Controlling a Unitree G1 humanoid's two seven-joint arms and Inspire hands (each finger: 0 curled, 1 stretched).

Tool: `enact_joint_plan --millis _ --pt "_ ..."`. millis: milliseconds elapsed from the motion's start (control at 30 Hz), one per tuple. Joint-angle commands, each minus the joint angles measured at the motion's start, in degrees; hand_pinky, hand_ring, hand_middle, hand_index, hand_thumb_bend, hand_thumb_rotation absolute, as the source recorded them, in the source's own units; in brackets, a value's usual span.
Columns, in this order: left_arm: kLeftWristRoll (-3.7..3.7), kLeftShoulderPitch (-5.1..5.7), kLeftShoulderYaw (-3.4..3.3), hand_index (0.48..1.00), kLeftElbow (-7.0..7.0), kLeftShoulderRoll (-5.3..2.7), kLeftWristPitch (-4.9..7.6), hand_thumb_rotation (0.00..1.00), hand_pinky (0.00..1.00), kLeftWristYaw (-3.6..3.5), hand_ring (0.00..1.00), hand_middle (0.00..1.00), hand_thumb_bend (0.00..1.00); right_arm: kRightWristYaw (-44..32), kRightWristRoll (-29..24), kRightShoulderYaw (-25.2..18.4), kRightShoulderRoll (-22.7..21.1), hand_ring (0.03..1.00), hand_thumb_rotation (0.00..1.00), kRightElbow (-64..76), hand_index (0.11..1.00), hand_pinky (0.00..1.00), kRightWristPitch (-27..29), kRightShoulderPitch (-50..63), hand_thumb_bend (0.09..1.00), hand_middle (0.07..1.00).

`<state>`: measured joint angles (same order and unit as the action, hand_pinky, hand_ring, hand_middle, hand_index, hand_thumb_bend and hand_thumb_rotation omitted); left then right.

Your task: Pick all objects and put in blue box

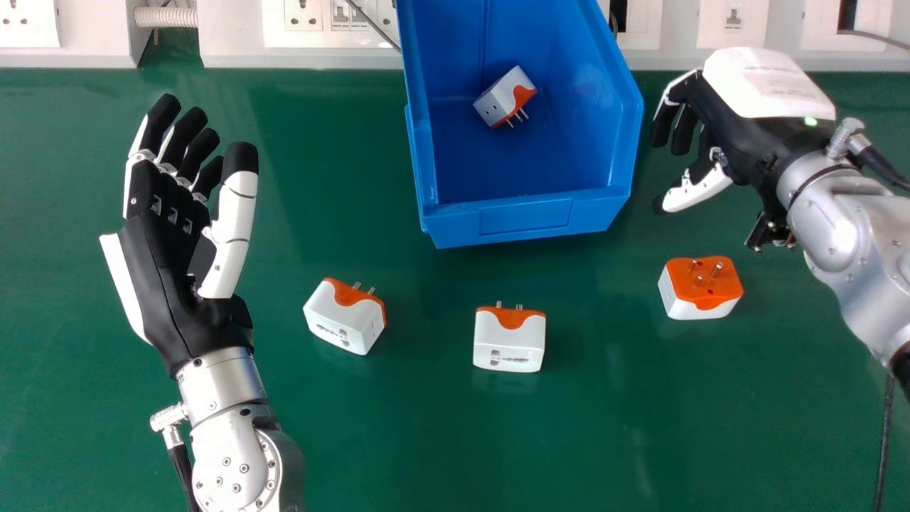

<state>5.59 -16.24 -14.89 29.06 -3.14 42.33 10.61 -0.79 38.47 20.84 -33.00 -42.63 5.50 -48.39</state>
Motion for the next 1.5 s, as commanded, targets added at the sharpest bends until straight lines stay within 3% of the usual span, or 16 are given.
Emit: enact_joint_plan --millis 0,133,300,433,467,567,600,700,733,833,900,1000,1233,1467 --pt "-0.21 -0.03 0.20 0.815 -1.04 0.40 0.96 0.40 0.78 -0.29 0.80 0.81 0.69 0.10 0.26 -0.80 -1.26 0.440 0.00 0.96 0.524 0.33 -0.48 -0.59 0.496 0.519" --pt "-0.49 0.04 0.23 0.815 -1.33 0.27 0.74 0.40 0.79 0.04 0.80 0.81 0.69 -2.55 3.19 0.98 -1.44 0.443 0.00 2.08 0.521 0.33 -4.28 -0.80 0.496 0.520" --pt "-0.63 0.28 0.16 0.815 -1.56 0.20 0.63 0.40 0.79 0.27 0.81 0.81 0.69 -19.03 10.32 6.47 -1.87 0.429 0.00 5.52 0.515 0.30 -15.51 -3.04 0.501 0.517" --pt "-0.88 0.34 0.23 0.815 -1.88 0.13 0.36 0.40 0.79 0.55 0.81 0.81 0.69 -27.24 12.45 8.31 -3.21 0.429 0.00 9.06 0.515 0.30 -16.82 -3.21 0.501 0.517" --pt "-0.88 0.36 0.27 0.815 -1.92 0.12 0.31 0.40 0.78 0.56 0.80 0.81 0.69 -27.80 12.60 8.34 -3.54 0.543 0.03 9.54 0.612 0.42 -16.39 -2.92 0.601 0.614" --pt "-0.78 0.46 0.36 0.815 -1.84 0.15 0.42 0.40 0.78 0.41 0.80 0.81 0.69 -29.94 12.58 8.19 -3.87 0.543 0.03 9.94 0.612 0.42 -16.32 -2.80 0.601 0.614" --pt "-0.79 0.46 0.37 0.814 -1.82 0.15 0.42 0.40 0.78 0.40 0.80 0.81 0.69 -30.64 12.43 8.04 -3.88 0.635 0.07 10.16 0.690 0.53 -16.59 -2.76 0.681 0.691" --pt "-0.73 0.43 0.37 0.814 -1.90 0.15 0.26 0.40 0.78 0.39 0.80 0.81 0.69 -32.01 12.21 7.79 -3.57 0.635 0.07 9.72 0.690 0.53 -17.23 -3.09 0.681 0.691" --pt "-0.69 0.44 0.37 0.814 -1.94 0.14 0.23 0.40 0.79 0.37 0.81 0.81 0.69 -32.26 12.23 7.76 -3.47 0.708 0.10 9.55 0.752 0.63 -17.40 -3.20 0.745 0.753" --pt "-0.41 0.54 0.39 0.814 -1.99 0.13 0.24 0.40 0.79 0.09 0.81 0.81 0.69 -32.49 12.37 7.79 -3.48 0.767 0.13 9.32 0.802 0.70 -17.46 -3.33 0.797 0.803" --pt "-0.44 0.48 0.38 0.814 -1.94 0.13 0.18 0.40 0.80 0.14 0.81 0.81 0.69 -32.43 12.48 7.92 -3.54 0.851 0.16 9.26 0.873 0.81 -17.37 -3.34 0.871 0.874" --pt "-0.59 0.40 0.36 0.814 -1.92 0.13 0.12 0.40 0.80 0.30 0.82 0.81 0.69 -32.47 12.42 7.87 -3.44 0.905 0.19 9.21 0.919 0.88 -17.62 -3.32 0.918 0.920" --pt "-0.26 0.48 0.37 0.814 -1.95 0.05 0.34 0.40 0.80 0.01 0.82 0.81 0.69 -32.64 12.13 7.67 -3.32 0.961 0.21 9.77 0.967 0.95 -17.73 -3.09 0.968 0.967" --pt "-0.53 0.44 0.41 0.815 -2.02 -0.16 0.42 0.40 0.80 0.28 0.82 0.81 0.70 -31.10 12.26 8.18 -3.14 0.988 0.22 8.07 0.990 0.98 -16.14 -2.89 0.991 0.990"
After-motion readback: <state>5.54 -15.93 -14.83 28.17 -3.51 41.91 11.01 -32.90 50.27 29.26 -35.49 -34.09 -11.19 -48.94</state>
